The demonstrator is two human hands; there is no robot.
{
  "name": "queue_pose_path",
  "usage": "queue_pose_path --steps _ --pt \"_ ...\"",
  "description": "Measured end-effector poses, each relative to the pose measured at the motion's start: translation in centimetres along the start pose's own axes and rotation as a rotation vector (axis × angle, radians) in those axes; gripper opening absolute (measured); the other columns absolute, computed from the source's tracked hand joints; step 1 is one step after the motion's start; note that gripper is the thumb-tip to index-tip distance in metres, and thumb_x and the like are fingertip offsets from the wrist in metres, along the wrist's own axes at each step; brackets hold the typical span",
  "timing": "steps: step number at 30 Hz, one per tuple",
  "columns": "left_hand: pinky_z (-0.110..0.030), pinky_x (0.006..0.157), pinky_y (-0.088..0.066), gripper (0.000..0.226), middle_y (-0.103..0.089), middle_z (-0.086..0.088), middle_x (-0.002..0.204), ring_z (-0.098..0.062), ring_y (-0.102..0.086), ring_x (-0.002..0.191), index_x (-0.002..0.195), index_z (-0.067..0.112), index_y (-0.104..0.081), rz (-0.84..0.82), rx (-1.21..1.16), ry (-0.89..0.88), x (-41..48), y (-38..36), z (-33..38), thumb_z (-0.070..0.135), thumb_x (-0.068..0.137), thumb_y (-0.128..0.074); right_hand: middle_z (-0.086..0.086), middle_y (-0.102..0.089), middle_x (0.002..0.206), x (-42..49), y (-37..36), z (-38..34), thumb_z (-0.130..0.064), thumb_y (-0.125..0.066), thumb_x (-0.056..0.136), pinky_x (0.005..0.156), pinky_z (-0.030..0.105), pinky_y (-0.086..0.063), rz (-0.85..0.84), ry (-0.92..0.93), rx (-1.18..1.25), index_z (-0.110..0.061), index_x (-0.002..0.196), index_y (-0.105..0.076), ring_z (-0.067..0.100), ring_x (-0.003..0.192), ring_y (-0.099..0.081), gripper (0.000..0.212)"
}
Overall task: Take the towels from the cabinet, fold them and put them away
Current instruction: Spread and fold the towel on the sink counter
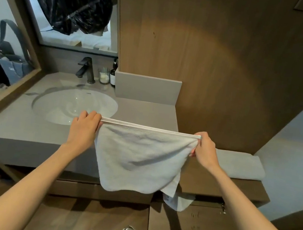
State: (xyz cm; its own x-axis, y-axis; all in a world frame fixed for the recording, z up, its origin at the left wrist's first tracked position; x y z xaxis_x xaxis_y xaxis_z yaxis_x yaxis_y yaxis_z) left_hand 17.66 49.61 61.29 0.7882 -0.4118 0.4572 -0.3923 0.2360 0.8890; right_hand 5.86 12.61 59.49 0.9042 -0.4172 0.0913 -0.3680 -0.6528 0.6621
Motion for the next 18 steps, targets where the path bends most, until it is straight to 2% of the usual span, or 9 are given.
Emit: queue_pose_path --steps 2,6,9,13,15,18 --pt "-0.035 0.055 -0.028 0.035 -0.053 -0.008 0.082 -0.026 -0.04 0.071 0.082 0.01 -0.051 0.002 -0.013 0.035 2.4 -0.9 -1.0 0.034 0.098 -0.03 0.004 -0.06 0.098 2.6 -0.5 -0.6 -0.01 -0.047 0.098 0.07 0.034 -0.057 0.036 -0.005 0.041 -0.016 0.105 -0.051 0.021 0.083 -0.061 0.01" --pt "-0.042 0.061 -0.039 0.02 -0.052 -0.006 0.086 -0.026 -0.041 0.079 0.089 0.01 -0.05 -0.067 -0.086 0.152 7.6 -3.8 -2.4 0.024 0.1 -0.042 0.002 -0.063 0.083 8.2 -1.8 -0.5 -0.006 -0.04 0.1 0.052 0.014 -0.052 0.099 -0.122 0.225 -0.016 0.106 -0.054 0.013 0.065 -0.065 0.018" --pt "-0.042 0.067 -0.041 0.017 -0.051 -0.006 0.086 -0.028 -0.044 0.086 0.088 0.01 -0.046 -0.192 -0.295 0.238 11.6 -7.6 -3.9 0.021 0.1 -0.042 -0.002 -0.062 0.089 13.0 -3.4 0.5 -0.011 -0.046 0.101 0.06 0.016 -0.057 0.11 -0.21 0.339 -0.014 0.109 -0.058 0.013 0.069 -0.067 0.015" --pt "-0.033 0.071 -0.034 0.008 -0.053 -0.018 0.092 -0.033 -0.05 0.086 0.085 0.004 -0.051 -0.238 -0.422 0.329 15.7 -12.2 -6.0 0.003 0.094 -0.051 0.007 -0.065 0.102 18.7 -6.0 2.2 -0.013 -0.052 0.099 0.069 0.026 -0.059 0.069 -0.3 0.37 -0.013 0.109 -0.061 0.018 0.082 -0.067 0.014" --pt "-0.033 0.077 -0.036 0.003 -0.05 -0.022 0.099 -0.037 -0.049 0.091 0.091 -0.003 -0.054 -0.267 -0.366 0.342 17.2 -14.4 -6.7 -0.002 0.092 -0.051 0.01 -0.066 0.097 21.3 -7.3 2.8 -0.011 -0.051 0.099 0.062 0.022 -0.059 0.036 -0.339 0.377 -0.013 0.108 -0.06 0.018 0.075 -0.068 0.012" --pt "-0.04 0.087 -0.041 0.012 -0.046 -0.025 0.112 -0.038 -0.048 0.096 0.102 -0.006 -0.052 -0.329 -0.282 0.378 19.3 -17.8 -7.3 0.002 0.093 -0.048 0.011 -0.066 0.09 24.7 -9.3 3.8 -0.008 -0.049 0.099 0.052 0.019 -0.055 0.0 -0.419 0.363 -0.008 0.111 -0.06 0.015 0.064 -0.067 0.017"
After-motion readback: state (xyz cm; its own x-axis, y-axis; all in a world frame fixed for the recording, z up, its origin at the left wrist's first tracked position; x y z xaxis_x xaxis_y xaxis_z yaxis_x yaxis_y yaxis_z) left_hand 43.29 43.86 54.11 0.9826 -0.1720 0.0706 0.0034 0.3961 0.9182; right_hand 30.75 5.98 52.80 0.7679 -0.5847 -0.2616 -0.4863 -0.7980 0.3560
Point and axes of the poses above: each hand's wrist, its own x-axis towards the middle knuckle, its own y-axis out of the back of the hand, z = x × y, the point moved 4 cm from there along x, towards the middle knuckle
